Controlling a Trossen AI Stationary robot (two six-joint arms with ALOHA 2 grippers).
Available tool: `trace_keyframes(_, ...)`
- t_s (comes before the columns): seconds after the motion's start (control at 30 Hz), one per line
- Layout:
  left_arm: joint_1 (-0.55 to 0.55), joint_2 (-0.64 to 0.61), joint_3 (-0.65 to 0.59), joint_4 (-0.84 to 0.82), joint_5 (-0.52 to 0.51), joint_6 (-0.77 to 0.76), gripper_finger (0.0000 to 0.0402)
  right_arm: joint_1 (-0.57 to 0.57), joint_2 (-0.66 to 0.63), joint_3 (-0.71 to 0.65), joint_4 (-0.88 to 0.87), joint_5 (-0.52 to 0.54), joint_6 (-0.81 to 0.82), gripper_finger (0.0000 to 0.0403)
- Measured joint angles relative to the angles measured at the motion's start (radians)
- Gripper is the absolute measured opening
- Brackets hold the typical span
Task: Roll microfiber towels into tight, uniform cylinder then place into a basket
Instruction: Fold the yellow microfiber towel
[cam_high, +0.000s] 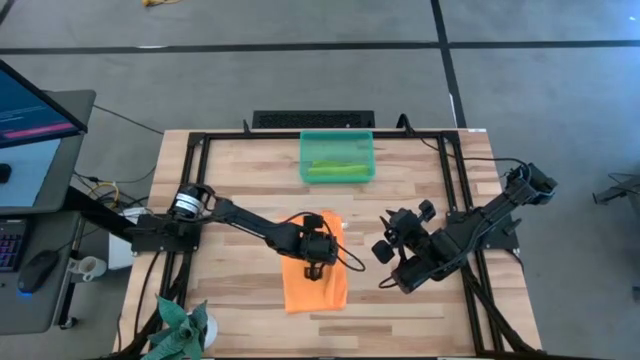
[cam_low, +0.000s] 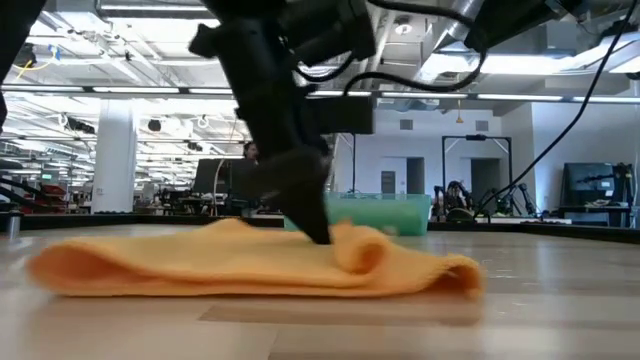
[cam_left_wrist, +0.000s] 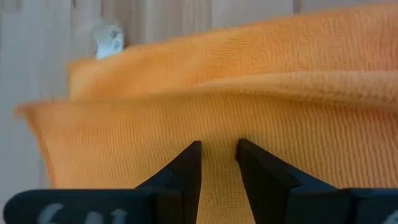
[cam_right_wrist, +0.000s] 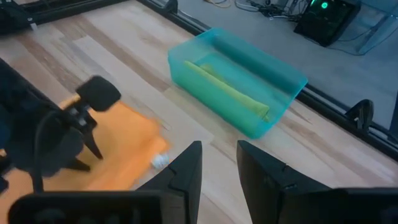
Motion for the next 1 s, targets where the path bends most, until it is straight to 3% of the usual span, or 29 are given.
trace_keyframes(0.27,0.042,0.084,0.001,0.25,-0.003,-0.014,0.0102,-0.003,0.0,0.0,-0.002,0.0,-0.001,0.0123)
trace_keyframes(0.5,0.085,0.084,0.002,0.359,0.025,-0.017,0.009,-0.006,0.0,0.0,-0.002,-0.003,-0.001,0.0123)
trace_keyframes(0.67,0.074,0.051,0.042,0.214,0.017,0.053,0.0075,-0.003,0.0,0.0,-0.005,-0.003,-0.006,0.0123)
trace_keyframes(0.83,0.02,-0.061,0.079,0.03,-0.093,0.068,0.0071,0.002,0.0,0.0,0.005,-0.003,-0.046,0.0123)
trace_keyframes(1.0,-0.082,-0.175,0.077,-0.161,-0.203,-0.015,0.0071,0.002,0.0,0.0,0.025,-0.003,-0.07,0.0123)
